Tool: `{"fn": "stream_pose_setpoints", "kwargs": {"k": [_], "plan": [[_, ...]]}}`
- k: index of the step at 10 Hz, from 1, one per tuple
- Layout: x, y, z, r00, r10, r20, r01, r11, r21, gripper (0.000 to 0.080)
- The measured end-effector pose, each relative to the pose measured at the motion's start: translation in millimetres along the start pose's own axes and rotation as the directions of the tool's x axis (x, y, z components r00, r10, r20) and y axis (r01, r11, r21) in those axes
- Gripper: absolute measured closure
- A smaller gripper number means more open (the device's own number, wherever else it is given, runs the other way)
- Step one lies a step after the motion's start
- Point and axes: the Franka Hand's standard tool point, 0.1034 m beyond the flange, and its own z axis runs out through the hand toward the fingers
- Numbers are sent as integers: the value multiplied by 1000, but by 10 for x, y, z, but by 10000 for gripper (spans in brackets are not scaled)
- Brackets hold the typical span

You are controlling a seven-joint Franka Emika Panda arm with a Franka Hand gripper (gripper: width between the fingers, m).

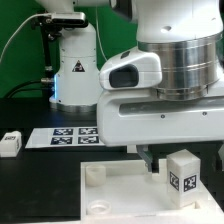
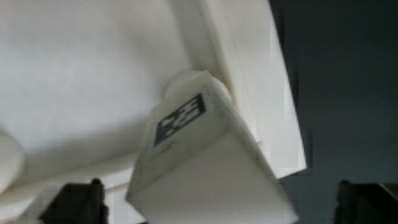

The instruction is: Assemble one leg

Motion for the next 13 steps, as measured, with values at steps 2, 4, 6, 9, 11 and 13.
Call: {"fn": "stream_pose_setpoints", "kwargs": {"k": [2,4,6,9,11,13], "plan": [[-8,5,21,990,-143,4,143,990,0,150],[-11,-2,27,983,-181,-11,181,983,0,150],[-12,1,30,983,-181,-10,181,983,0,248],[-11,7,32,985,-174,-10,174,985,-1,509],[-10,10,32,989,-150,-10,150,989,-1,509],[-12,26,35,983,180,-15,-180,984,-11,509]]}}
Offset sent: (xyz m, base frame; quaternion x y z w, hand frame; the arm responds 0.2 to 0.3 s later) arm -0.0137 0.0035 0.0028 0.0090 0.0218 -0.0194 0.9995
